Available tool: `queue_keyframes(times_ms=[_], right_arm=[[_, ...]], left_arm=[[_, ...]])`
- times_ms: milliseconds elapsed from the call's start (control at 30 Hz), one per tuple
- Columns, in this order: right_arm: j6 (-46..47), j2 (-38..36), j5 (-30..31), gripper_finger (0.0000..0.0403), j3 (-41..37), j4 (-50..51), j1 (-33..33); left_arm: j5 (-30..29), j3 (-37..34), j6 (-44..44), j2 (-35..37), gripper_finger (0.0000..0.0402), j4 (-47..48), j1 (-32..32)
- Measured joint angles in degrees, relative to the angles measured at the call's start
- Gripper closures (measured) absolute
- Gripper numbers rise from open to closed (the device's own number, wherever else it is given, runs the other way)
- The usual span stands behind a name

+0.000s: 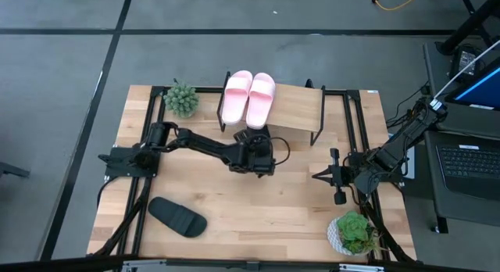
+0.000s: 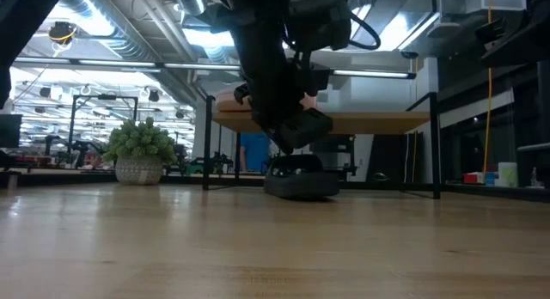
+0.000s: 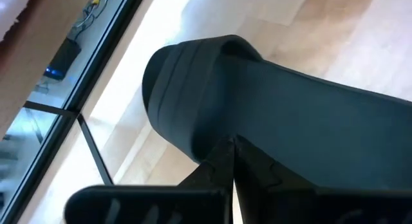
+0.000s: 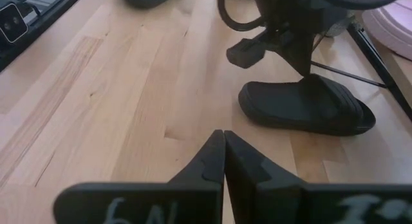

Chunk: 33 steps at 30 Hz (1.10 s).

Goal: Pick and place slides into the shelf
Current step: Put the top black slipper on the shelf

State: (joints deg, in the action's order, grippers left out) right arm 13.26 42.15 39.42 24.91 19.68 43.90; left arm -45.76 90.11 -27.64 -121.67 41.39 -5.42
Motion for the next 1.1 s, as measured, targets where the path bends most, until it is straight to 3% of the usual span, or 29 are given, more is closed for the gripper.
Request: queue_keyframes(times_ms=[333, 800, 1100], right_arm=[[0.0, 0.0, 0.0, 0.0393, 0.0, 0.0, 0.0], [1.7, 0.0, 0.0, 0.0393, 0.0, 2.6, 0.0], [1.7, 0.0, 0.0, 0.0393, 0.0, 2.6, 0.0]], left_arm=[[0.2, 0.0, 1.8, 0.0, 0.0395, -0.8, -0.2], [-2.8, 0.0, 6.1, 0.3, 0.0267, -3.7, 1.2], [-3.2, 0.0, 7.4, 0.2, 0.0251, -3.8, 3.3]])
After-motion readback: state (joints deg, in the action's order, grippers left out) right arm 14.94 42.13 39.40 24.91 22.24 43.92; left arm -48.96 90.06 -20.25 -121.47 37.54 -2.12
